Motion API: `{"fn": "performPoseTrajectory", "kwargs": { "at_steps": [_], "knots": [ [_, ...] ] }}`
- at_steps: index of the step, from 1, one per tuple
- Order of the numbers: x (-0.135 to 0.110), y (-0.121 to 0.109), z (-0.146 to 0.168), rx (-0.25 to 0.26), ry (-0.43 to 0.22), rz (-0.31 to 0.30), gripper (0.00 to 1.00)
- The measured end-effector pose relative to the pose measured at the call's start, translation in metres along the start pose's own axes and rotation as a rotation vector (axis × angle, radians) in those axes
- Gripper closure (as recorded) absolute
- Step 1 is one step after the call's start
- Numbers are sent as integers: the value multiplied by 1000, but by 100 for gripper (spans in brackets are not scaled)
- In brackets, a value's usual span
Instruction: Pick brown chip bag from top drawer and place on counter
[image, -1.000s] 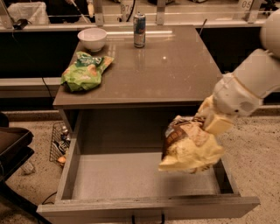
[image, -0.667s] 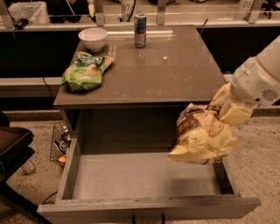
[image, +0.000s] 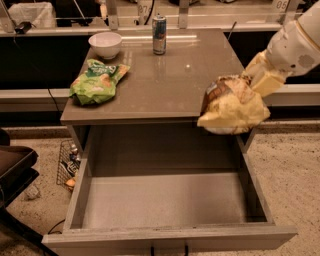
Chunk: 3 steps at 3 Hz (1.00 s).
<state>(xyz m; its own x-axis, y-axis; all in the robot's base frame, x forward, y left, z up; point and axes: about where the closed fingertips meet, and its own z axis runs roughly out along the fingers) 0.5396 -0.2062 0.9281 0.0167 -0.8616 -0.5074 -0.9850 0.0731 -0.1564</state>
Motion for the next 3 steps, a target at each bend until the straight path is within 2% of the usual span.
{"fn": "performPoseTrajectory", "kwargs": {
  "at_steps": [1, 2, 3],
  "knots": [
    [-16, -87, 47, 16, -123, -72, 100],
    [-35, -138, 81, 45, -201, -141, 100],
    [-74, -195, 54, 238, -258, -266, 98]
  ]
}}
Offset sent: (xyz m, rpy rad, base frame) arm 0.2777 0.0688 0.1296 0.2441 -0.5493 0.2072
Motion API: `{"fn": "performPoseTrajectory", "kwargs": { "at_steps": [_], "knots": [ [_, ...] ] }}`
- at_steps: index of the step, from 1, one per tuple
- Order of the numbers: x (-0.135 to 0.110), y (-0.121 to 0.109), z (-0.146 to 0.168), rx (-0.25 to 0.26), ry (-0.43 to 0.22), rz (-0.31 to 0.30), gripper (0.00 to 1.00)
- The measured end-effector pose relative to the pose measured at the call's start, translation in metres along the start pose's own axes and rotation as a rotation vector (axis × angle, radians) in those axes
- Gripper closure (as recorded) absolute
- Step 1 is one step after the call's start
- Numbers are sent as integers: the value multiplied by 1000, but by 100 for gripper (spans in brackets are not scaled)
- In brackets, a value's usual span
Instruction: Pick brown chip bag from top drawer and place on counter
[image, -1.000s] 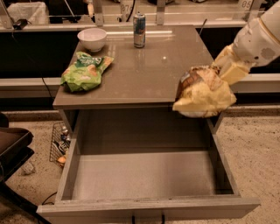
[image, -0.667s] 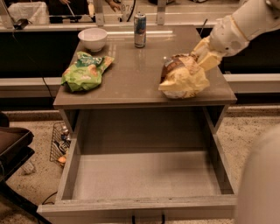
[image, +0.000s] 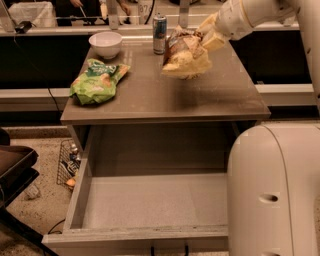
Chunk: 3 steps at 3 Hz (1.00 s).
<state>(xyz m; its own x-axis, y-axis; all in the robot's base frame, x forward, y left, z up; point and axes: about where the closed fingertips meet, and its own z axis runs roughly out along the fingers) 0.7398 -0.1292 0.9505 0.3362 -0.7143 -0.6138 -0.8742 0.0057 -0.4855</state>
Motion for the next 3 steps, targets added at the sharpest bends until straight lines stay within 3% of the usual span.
{"fn": "performPoseTrajectory", "kwargs": {
  "at_steps": [3],
  "knots": [
    [-5, -3, 4, -4, -5, -8, 29]
  ]
}}
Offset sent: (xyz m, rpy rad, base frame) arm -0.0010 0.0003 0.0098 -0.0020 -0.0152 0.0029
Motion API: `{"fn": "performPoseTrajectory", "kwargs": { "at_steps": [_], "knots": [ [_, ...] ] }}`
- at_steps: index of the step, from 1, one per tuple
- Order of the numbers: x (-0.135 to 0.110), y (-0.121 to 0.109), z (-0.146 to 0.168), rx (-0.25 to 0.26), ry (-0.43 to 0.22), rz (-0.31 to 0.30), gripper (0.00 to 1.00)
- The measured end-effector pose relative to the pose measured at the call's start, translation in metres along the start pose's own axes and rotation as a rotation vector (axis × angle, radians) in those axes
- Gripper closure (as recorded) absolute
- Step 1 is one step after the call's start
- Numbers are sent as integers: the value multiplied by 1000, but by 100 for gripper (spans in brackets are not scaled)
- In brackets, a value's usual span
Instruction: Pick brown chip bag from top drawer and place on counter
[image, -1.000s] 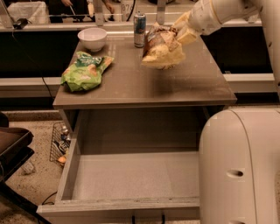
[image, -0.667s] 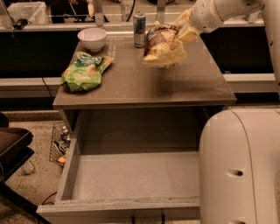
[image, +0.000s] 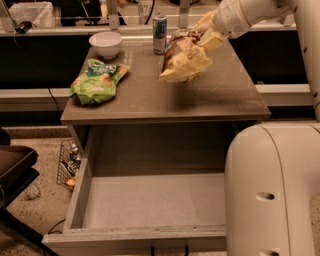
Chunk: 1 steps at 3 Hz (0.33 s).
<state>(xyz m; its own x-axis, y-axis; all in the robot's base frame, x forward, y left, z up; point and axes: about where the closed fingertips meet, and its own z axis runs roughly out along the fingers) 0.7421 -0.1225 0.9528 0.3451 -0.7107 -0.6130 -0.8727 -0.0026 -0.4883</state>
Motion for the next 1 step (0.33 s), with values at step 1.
{"fn": "performPoseTrajectory", "kwargs": {
  "at_steps": [1],
  "knots": [
    [0, 0, 4, -4, -3, 1, 5]
  ]
}}
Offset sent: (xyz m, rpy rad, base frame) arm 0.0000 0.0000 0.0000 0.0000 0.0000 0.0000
